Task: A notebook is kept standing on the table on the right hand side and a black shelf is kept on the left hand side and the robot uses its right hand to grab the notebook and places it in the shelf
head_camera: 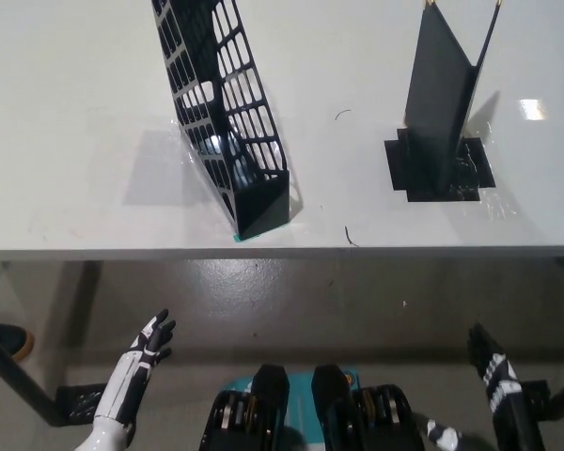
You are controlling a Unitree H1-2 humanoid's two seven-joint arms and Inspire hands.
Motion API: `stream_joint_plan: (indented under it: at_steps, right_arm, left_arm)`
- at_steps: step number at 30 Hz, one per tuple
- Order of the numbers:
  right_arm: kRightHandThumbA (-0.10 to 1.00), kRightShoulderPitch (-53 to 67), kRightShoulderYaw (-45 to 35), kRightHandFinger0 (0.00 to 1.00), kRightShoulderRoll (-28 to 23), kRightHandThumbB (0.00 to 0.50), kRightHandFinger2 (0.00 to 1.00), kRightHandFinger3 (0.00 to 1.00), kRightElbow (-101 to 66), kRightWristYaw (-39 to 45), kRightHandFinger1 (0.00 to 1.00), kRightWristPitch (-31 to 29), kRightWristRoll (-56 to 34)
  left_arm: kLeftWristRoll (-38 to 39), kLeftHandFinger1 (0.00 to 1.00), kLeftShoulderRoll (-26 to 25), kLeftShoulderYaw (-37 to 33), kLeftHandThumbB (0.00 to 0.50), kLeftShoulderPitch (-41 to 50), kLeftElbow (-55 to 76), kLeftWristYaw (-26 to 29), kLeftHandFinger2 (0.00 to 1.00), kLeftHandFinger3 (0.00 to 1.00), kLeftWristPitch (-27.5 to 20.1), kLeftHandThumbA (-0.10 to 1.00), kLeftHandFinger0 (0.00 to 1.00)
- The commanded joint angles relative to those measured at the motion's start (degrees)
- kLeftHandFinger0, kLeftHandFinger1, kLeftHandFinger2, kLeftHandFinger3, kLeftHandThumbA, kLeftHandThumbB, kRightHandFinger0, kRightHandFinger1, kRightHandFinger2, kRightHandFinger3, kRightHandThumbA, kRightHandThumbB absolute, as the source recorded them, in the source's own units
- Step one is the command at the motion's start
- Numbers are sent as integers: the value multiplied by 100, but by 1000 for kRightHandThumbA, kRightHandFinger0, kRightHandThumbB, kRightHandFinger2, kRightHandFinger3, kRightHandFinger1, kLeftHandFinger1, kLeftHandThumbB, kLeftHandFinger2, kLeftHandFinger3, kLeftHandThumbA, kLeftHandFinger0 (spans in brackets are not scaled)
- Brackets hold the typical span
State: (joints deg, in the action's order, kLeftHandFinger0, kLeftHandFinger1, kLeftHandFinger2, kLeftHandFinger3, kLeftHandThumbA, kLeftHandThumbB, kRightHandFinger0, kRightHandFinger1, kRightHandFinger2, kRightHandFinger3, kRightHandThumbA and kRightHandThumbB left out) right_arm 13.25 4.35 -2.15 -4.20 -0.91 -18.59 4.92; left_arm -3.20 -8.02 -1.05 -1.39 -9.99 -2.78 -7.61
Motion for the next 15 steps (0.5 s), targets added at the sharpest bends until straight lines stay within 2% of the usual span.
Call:
stream_joint_plan:
  at_steps: [1,3,6,10,15]
  right_arm:
    - [1000,-33,-23,1000,149,239,1000,1000,-999,-225,1000,-816,713]
    - [1000,-196,-126,1000,242,277,1000,1000,-1345,-304,1000,-663,829]
    - [1000,-460,-310,1000,308,276,1000,1000,-1613,-426,1000,-515,1072]
    - [1000,-1193,-638,1000,321,336,1000,1000,-1799,-493,1000,-46,1021]
    - [1000,-1957,-928,1000,259,384,1000,1000,-1663,-533,1000,423,964]
  left_arm:
    - [-91,1000,-24,-39,212,-75,92,-1,1000,1000,-213,1000,1000]
    - [-83,1000,-24,-37,215,-43,94,-4,1000,1000,-241,1000,1000]
    - [-121,1000,-38,-51,217,-7,99,-6,1000,1000,-269,1000,1000]
    - [-231,1000,-44,-76,195,13,54,50,1000,1000,-372,1000,1000]
    - [-182,1000,-50,-71,178,42,55,11,1000,1000,-353,1000,1000]
